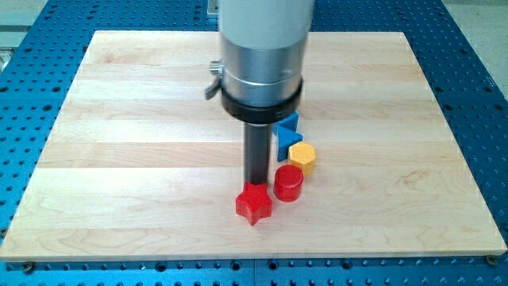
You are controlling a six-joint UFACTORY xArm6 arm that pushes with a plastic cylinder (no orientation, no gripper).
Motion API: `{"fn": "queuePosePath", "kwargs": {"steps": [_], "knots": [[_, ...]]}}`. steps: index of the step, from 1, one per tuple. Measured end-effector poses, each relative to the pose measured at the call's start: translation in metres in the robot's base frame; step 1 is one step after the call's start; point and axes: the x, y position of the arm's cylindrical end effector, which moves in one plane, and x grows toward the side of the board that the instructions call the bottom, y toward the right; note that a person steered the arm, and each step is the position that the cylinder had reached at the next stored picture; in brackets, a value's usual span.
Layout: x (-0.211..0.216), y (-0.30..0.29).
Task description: Adjust the hexagon to form a vertical line
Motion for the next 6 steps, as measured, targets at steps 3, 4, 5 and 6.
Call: {"fn": "queuePosePath", "kwargs": {"steps": [3, 4, 5, 6], "knots": [[0.009, -0.065], [0.021, -0.023], [0.037, 0.011], [0.038, 0.031]]}}
